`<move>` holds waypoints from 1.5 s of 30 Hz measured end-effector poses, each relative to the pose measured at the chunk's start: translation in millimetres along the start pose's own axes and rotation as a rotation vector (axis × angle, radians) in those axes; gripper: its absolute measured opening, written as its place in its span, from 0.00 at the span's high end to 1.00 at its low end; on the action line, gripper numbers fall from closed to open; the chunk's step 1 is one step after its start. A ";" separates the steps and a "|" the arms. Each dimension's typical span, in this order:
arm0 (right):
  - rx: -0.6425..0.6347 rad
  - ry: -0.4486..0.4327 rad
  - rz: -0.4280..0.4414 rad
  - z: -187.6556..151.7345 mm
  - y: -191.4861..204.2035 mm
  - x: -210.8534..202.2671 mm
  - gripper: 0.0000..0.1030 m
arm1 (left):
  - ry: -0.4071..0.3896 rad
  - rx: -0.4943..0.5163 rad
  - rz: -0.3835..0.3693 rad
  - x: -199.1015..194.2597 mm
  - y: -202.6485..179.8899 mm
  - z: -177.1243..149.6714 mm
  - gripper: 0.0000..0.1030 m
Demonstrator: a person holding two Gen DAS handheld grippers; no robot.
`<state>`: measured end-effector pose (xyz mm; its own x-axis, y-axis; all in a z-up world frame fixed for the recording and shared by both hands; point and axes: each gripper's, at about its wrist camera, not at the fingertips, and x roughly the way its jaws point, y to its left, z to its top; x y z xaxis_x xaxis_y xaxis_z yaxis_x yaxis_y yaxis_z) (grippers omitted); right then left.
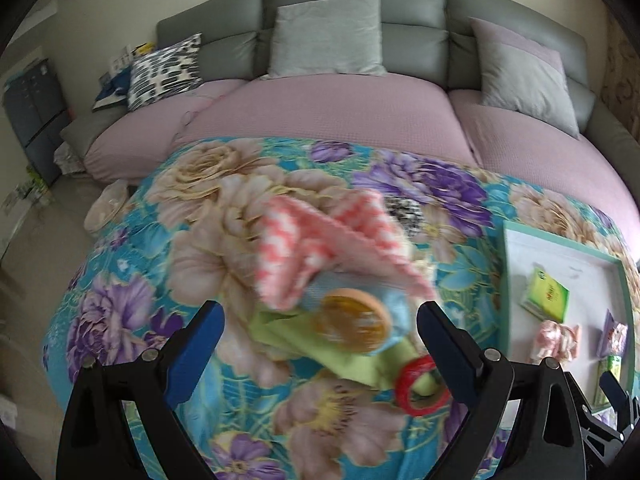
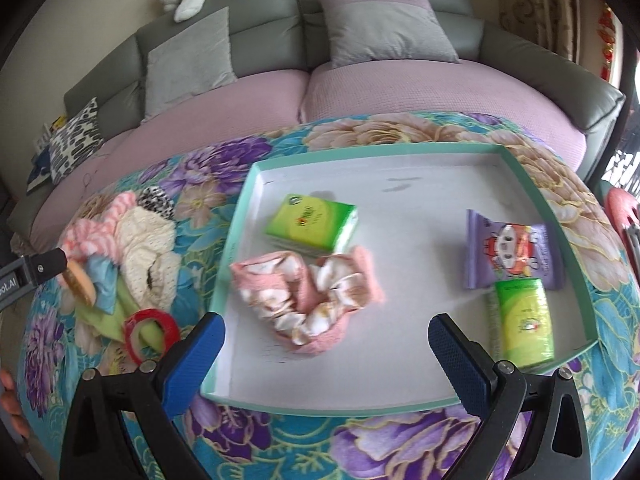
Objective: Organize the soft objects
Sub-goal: 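Move both grippers back from the tray toward the pile, then lower both open grippers toward the pile of baby items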
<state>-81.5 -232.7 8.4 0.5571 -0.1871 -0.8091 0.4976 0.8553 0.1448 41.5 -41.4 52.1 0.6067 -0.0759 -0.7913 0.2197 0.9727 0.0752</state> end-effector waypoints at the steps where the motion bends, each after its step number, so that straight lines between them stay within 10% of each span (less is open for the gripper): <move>1: -0.010 0.002 0.008 -0.5 5.6 0.9 0.00 | 0.003 -0.019 0.013 1.1 9.1 0.0 0.06; 16: -0.137 0.031 0.116 -7.0 77.7 12.1 0.00 | 0.052 -0.272 0.099 15.5 109.8 -12.6 0.06; 45: -0.283 0.039 0.214 -20.3 124.7 27.2 0.00 | 0.165 -0.395 -0.044 48.8 109.4 -23.6 0.06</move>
<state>-17.8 -121.4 -7.1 0.6003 0.0248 -0.7994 0.1650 0.9742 0.1541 77.1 66.5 7.4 0.4663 -0.1146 -0.8772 -0.0860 0.9810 -0.1738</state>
